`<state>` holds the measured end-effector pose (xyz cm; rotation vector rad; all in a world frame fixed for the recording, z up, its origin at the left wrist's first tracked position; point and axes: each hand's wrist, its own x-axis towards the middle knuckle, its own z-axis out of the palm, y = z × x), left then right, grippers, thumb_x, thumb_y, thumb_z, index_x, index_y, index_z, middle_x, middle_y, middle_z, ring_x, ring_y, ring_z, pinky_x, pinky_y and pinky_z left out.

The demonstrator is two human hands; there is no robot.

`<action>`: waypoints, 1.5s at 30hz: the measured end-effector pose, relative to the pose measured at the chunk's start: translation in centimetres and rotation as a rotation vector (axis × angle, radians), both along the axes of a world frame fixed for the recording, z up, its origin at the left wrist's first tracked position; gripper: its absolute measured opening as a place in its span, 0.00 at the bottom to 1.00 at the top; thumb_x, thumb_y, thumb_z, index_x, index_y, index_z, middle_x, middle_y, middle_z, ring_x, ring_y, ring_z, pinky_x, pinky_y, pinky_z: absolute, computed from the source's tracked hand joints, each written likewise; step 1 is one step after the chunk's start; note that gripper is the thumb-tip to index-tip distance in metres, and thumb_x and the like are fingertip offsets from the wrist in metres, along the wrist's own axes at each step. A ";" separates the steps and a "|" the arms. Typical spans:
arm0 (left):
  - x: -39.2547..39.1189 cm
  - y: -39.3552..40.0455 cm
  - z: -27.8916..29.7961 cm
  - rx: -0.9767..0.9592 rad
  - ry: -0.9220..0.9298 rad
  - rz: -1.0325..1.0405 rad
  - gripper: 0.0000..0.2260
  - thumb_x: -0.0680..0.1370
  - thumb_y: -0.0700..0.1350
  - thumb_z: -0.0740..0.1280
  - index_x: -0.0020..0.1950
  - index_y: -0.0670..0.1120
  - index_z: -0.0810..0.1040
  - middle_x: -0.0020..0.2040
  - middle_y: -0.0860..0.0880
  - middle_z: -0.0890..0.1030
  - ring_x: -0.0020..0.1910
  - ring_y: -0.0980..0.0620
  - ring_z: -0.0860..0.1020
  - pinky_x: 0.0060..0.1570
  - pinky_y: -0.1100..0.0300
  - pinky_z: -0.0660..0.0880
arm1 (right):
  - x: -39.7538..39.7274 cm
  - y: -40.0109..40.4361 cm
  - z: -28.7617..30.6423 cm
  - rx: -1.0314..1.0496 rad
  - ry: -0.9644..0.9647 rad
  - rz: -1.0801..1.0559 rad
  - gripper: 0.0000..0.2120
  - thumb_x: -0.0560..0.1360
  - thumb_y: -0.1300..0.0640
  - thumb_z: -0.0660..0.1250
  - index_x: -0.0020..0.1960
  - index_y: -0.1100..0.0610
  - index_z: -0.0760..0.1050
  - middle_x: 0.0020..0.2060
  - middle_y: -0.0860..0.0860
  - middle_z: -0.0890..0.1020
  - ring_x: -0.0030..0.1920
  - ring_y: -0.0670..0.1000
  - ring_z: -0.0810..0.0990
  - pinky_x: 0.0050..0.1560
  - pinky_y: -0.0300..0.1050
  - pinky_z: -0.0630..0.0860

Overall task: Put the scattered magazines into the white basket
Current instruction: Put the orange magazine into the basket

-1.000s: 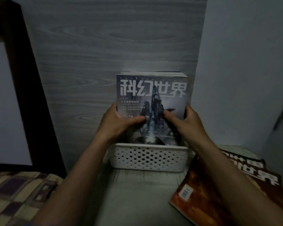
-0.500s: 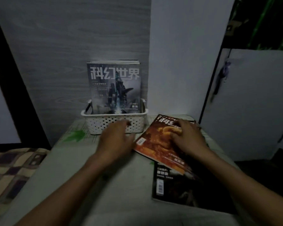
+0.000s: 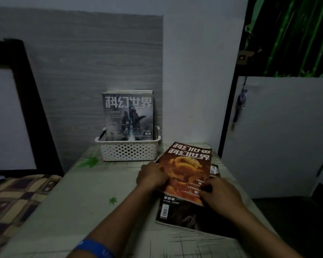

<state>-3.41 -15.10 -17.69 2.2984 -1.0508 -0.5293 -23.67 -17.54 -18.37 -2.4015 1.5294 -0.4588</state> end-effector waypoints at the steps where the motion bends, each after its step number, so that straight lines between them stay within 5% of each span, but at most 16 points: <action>1: 0.7 0.0 -0.1 -0.051 0.143 0.034 0.21 0.71 0.51 0.69 0.61 0.42 0.76 0.57 0.41 0.80 0.53 0.43 0.80 0.52 0.54 0.78 | 0.0 0.1 0.2 0.062 -0.044 -0.025 0.09 0.71 0.47 0.69 0.50 0.46 0.83 0.49 0.45 0.85 0.48 0.48 0.82 0.46 0.43 0.77; 3: 1.0 0.6 -0.4 -0.149 0.372 0.047 0.17 0.73 0.44 0.68 0.59 0.37 0.77 0.52 0.39 0.82 0.47 0.42 0.82 0.41 0.58 0.78 | -0.8 0.2 0.4 0.188 -0.186 -0.074 0.03 0.69 0.51 0.74 0.42 0.46 0.84 0.46 0.44 0.85 0.45 0.46 0.82 0.48 0.43 0.77; 5: 0.4 1.4 -0.9 -0.218 0.415 0.027 0.11 0.75 0.41 0.65 0.56 0.39 0.76 0.54 0.37 0.82 0.49 0.41 0.81 0.39 0.57 0.74 | -1.5 0.3 0.5 0.303 -0.378 -0.142 0.08 0.68 0.56 0.76 0.43 0.47 0.80 0.43 0.44 0.84 0.43 0.46 0.83 0.49 0.45 0.78; 9: -1.1 2.7 -1.0 -0.382 0.365 -0.050 0.06 0.79 0.42 0.62 0.54 0.50 0.72 0.54 0.46 0.80 0.51 0.46 0.79 0.53 0.50 0.76 | -1.7 0.1 1.2 0.599 -0.917 -0.240 0.13 0.68 0.67 0.75 0.47 0.55 0.78 0.32 0.50 0.87 0.33 0.52 0.86 0.30 0.40 0.79; 13: -2.0 5.7 -0.4 -0.595 0.481 -0.126 0.07 0.81 0.43 0.61 0.51 0.56 0.74 0.51 0.48 0.83 0.48 0.46 0.82 0.46 0.48 0.80 | -2.0 -0.6 1.4 0.642 -0.983 -0.279 0.05 0.71 0.67 0.73 0.46 0.60 0.80 0.31 0.56 0.86 0.29 0.54 0.85 0.25 0.40 0.77; 15: -1.0 7.3 -0.1 -0.695 0.578 -0.209 0.10 0.82 0.42 0.60 0.50 0.58 0.75 0.48 0.48 0.85 0.45 0.47 0.85 0.40 0.49 0.82 | -1.0 -0.8 1.5 0.671 -0.979 -0.233 0.04 0.75 0.65 0.69 0.49 0.62 0.82 0.35 0.58 0.87 0.31 0.56 0.86 0.31 0.43 0.79; 18: 1.5 8.3 1.0 -0.860 0.508 -0.240 0.09 0.81 0.41 0.62 0.54 0.57 0.75 0.49 0.49 0.85 0.46 0.51 0.84 0.39 0.56 0.81 | 1.9 -1.0 3.4 0.540 -1.004 -0.066 0.07 0.78 0.63 0.65 0.52 0.55 0.81 0.39 0.54 0.88 0.37 0.55 0.86 0.41 0.47 0.80; 23: 8.3 6.5 6.4 -1.088 0.186 -0.010 0.07 0.80 0.43 0.64 0.50 0.57 0.75 0.46 0.59 0.83 0.46 0.60 0.81 0.48 0.56 0.80 | 9.7 -2.4 11.4 0.049 -0.909 0.184 0.05 0.80 0.54 0.64 0.52 0.46 0.78 0.44 0.45 0.85 0.41 0.48 0.84 0.39 0.43 0.78; 26: 11.9 5.5 10.0 -1.061 -0.096 0.092 0.03 0.79 0.50 0.65 0.48 0.54 0.77 0.42 0.57 0.80 0.43 0.53 0.80 0.43 0.51 0.79 | 12.8 -3.5 14.9 -0.075 -0.919 0.221 0.04 0.79 0.53 0.66 0.51 0.44 0.78 0.43 0.46 0.84 0.40 0.48 0.84 0.33 0.44 0.78; 30: 17.6 1.9 10.8 -0.864 -0.441 0.225 0.08 0.79 0.54 0.65 0.47 0.53 0.81 0.40 0.56 0.79 0.36 0.56 0.76 0.32 0.63 0.67 | 19.2 -7.1 14.6 -0.086 -0.960 0.131 0.10 0.79 0.52 0.65 0.59 0.52 0.76 0.51 0.51 0.83 0.49 0.54 0.83 0.51 0.57 0.82; 36: 22.1 -1.6 5.2 -0.572 -0.368 0.172 0.08 0.78 0.52 0.67 0.46 0.49 0.81 0.44 0.49 0.84 0.43 0.49 0.80 0.44 0.52 0.79 | 23.0 -11.4 7.3 -0.005 -0.758 0.065 0.13 0.78 0.54 0.67 0.60 0.58 0.77 0.55 0.55 0.82 0.54 0.56 0.81 0.57 0.53 0.78; 40: 22.9 -2.5 2.3 -0.582 -0.318 0.241 0.07 0.73 0.51 0.74 0.43 0.52 0.77 0.39 0.51 0.81 0.41 0.50 0.79 0.40 0.56 0.74 | 24.2 -12.8 4.2 -0.123 -0.596 -0.052 0.11 0.74 0.54 0.72 0.52 0.59 0.76 0.48 0.54 0.81 0.46 0.54 0.78 0.44 0.44 0.71; 42: 23.3 -2.6 2.1 -0.612 -0.261 0.315 0.14 0.71 0.51 0.76 0.44 0.51 0.71 0.40 0.51 0.78 0.39 0.52 0.76 0.37 0.56 0.71 | 24.7 -12.8 4.1 -0.136 -0.631 -0.097 0.15 0.72 0.54 0.74 0.53 0.56 0.71 0.45 0.50 0.77 0.44 0.51 0.75 0.40 0.43 0.69; 45: 23.0 -2.7 2.0 -0.533 -0.278 0.301 0.11 0.74 0.51 0.72 0.42 0.50 0.71 0.44 0.47 0.78 0.39 0.51 0.74 0.33 0.56 0.67 | 24.6 -12.4 4.3 -0.064 -0.683 -0.057 0.18 0.71 0.57 0.75 0.54 0.54 0.69 0.44 0.47 0.75 0.39 0.45 0.73 0.32 0.38 0.65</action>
